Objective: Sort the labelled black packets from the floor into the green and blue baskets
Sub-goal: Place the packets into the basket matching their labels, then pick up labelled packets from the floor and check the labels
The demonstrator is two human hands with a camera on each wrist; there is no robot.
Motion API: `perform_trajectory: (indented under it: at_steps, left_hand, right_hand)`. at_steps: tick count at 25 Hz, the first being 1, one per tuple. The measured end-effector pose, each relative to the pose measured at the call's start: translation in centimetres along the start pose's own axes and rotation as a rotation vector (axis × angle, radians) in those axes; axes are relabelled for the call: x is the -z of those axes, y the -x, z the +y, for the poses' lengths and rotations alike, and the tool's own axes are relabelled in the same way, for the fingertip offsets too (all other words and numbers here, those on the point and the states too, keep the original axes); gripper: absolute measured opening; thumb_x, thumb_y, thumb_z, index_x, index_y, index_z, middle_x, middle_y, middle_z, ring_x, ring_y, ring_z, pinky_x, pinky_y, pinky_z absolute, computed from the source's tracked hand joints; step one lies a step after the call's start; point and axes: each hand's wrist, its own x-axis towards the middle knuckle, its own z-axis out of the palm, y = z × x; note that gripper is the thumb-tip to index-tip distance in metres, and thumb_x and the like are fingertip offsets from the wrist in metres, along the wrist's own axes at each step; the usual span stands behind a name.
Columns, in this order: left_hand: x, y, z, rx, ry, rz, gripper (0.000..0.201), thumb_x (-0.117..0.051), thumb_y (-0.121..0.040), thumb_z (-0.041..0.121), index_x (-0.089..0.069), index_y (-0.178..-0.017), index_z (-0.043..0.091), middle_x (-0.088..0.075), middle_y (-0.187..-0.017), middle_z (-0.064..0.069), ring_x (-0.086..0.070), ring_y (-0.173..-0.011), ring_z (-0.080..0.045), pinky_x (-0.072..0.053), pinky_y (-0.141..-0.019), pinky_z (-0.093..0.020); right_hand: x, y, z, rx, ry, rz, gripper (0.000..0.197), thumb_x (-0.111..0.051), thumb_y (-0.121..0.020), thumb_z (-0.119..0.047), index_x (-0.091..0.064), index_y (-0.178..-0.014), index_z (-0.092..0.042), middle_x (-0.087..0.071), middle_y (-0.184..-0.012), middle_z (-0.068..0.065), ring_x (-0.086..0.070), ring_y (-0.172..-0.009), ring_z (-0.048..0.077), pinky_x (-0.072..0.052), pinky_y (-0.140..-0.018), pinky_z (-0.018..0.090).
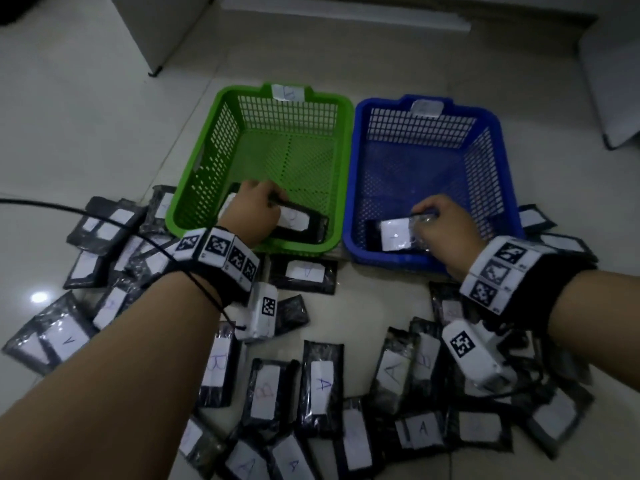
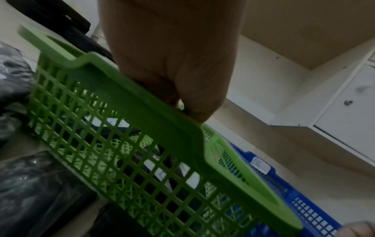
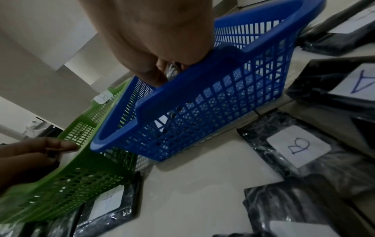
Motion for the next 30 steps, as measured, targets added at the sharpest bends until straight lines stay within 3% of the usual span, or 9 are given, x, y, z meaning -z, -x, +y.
perform_trajectory:
  at_steps: [4,8,10,12,14,16,21,26,30]
  left_hand:
    - [-0.5,-0.4,-0.1,0.005,-0.105,-0.143,0.028,-0.048,-0.089,0.01,-0.065,-0.11,0.017,-0.052,-0.123,-0.013,-0.048,-0.117,-0.032,-0.039,-0.102,-0.038]
    - [-0.9,1.4,-0.8,-0.169,-0.053,0.173,0.02,-0.058,-0.085,0.013,-0.069,-0.101,0.016,-0.054,-0.115,-0.012,-0.049,-0.112,-0.033,-0.042,-0.099,-0.043]
    - [-1.1,4.4,-1.1,-0.257,0.025,0.396,0.014,-0.06,-0.084,0.012,-0.065,-0.096,0.012,-0.054,-0.103,-0.011,-0.05,-0.1,-0.027,-0.043,-0.088,-0.036]
    - [-1.7,7.8,-1.9,-0.267,0.064,0.452,0.008,-0.063,-0.084,0.014,-0.06,-0.091,0.012,-0.053,-0.094,-0.007,-0.048,-0.09,-0.022,-0.041,-0.077,-0.031]
    - [-2.7,10.2,-3.6,-0.258,0.045,0.339,0.008,-0.067,-0.081,0.013,-0.06,-0.085,0.013,-0.057,-0.086,-0.003,-0.051,-0.082,-0.023,-0.043,-0.072,-0.032]
    - [-3.8,11.6,-5.5,-0.235,-0.012,0.174,0.012,-0.072,-0.077,0.015,-0.065,-0.087,0.015,-0.062,-0.084,-0.001,-0.055,-0.082,-0.024,-0.048,-0.074,-0.037]
    - [-4.7,13.5,-6.6,-0.068,-0.112,-0.163,0.059,-0.079,-0.069,0.039,-0.059,-0.123,0.024,-0.06,-0.121,0.001,-0.051,-0.115,-0.021,-0.042,-0.098,-0.033]
    - [-5.2,13.6,-6.9,-0.106,-0.284,-0.198,0.058,-0.077,-0.065,0.043,-0.06,-0.118,0.027,-0.057,-0.116,0.0,-0.049,-0.112,-0.024,-0.039,-0.092,-0.036]
    - [-4.1,13.8,-7.1,-0.17,-0.05,-0.093,0.025,-0.074,-0.069,0.031,-0.056,-0.085,0.024,-0.055,-0.094,0.006,-0.056,-0.09,-0.02,-0.049,-0.072,-0.033]
  right_hand:
    - [-0.4,-0.2,-0.4,-0.024,0.291,-0.155,0.021,-0.058,-0.085,-0.006,-0.064,-0.105,-0.012,-0.065,-0.111,0.009,-0.059,-0.093,0.024,-0.046,-0.077,0.027]
    - [0.0,0.8,-2.0,0.105,0.565,-0.173,0.028,-0.056,-0.089,-0.016,-0.066,-0.115,-0.019,-0.055,-0.126,0.008,-0.043,-0.124,0.028,-0.034,-0.105,0.03]
    - [-0.5,3.3,-2.9,0.339,0.386,-0.081,0.023,-0.057,-0.088,-0.013,-0.068,-0.107,-0.02,-0.05,-0.108,0.002,-0.045,-0.109,0.021,-0.032,-0.09,0.018]
    - [-1.7,6.5,-3.6,0.528,0.234,-0.116,0.018,-0.058,-0.085,-0.006,-0.07,-0.093,-0.017,-0.052,-0.093,-0.002,-0.05,-0.086,0.013,-0.033,-0.073,0.013]
    - [-3.9,8.3,-3.3,0.555,0.223,-0.261,0.021,-0.057,-0.083,-0.002,-0.072,-0.09,-0.013,-0.063,-0.092,0.002,-0.056,-0.084,0.013,-0.035,-0.071,0.011]
    - [-6.4,8.7,-2.4,0.534,0.338,-0.417,0.027,-0.054,-0.085,-0.002,-0.072,-0.104,-0.011,-0.065,-0.107,0.007,-0.058,-0.101,0.02,-0.035,-0.082,0.014]
    - [-10.4,7.5,-1.3,0.493,0.605,-0.532,0.044,-0.054,-0.088,-0.01,-0.052,-0.132,-0.013,-0.044,-0.137,0.013,-0.036,-0.131,0.03,-0.03,-0.107,0.033]
    - [-12.2,7.0,-1.0,0.477,0.697,-0.447,0.033,-0.059,-0.083,-0.005,-0.05,-0.112,-0.016,-0.045,-0.121,0.013,-0.043,-0.115,0.033,-0.04,-0.095,0.038]
    - [-11.4,6.9,-1.7,0.433,0.509,-0.523,0.055,-0.065,-0.08,-0.007,-0.045,-0.131,-0.016,-0.049,-0.129,0.014,-0.049,-0.118,0.031,-0.042,-0.098,0.034]
